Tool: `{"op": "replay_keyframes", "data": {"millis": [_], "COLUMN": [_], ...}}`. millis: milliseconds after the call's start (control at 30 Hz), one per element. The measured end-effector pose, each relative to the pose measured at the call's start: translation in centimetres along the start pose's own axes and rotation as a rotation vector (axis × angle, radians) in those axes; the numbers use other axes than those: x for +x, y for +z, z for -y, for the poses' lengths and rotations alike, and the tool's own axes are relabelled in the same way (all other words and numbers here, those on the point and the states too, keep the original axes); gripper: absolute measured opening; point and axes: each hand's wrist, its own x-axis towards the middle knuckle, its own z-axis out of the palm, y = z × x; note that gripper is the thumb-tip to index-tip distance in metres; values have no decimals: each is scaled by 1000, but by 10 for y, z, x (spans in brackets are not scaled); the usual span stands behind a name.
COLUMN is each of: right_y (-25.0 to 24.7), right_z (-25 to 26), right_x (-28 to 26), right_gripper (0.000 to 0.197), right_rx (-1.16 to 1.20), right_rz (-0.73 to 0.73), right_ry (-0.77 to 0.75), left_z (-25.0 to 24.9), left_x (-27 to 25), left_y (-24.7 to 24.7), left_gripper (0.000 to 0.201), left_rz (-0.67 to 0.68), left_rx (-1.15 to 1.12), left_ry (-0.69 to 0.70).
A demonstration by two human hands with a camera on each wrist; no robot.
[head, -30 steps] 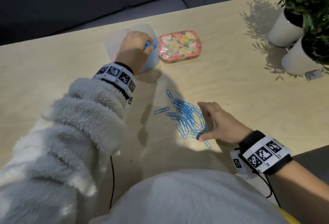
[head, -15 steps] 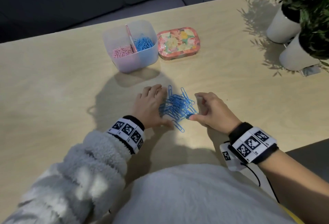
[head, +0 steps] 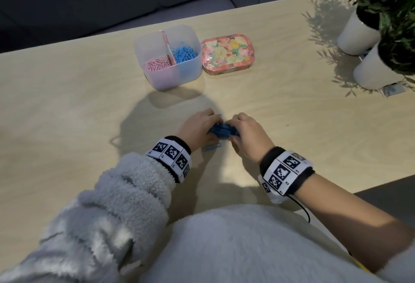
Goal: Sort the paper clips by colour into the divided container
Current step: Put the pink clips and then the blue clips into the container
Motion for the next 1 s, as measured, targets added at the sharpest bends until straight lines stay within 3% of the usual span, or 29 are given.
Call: {"op": "replay_keyframes", "data": {"millis": [300,400,500,733,900,1000], "right_y": [-13,-29,-57,-116,-121,-112], "right_z": [-8,-13,-10,35,77,90], "right_x": [2,10,22,105,166,189], "right_gripper": [6,37,41,34,37,22], "right_rx": [60,165,325,539,496,403], "right_rz": [13,38,55,-21,-117,-34], "right_ry": [27,61,76,42,53,98], "left_z": [5,9,13,17,16,17], "left_x": [-5,-9,-15,-25,-29,-29], "left_y": [-4,-6,-8,-15,-25,-34], "left_gripper": [29,26,24,24,21,20], "left_rz": [-28,-50,-85,-151,-229,-261], "left_rx": [64,29,0,-46,-78,-119], "left_ry": [-89,-118,-137,-170,-171,-199]}}
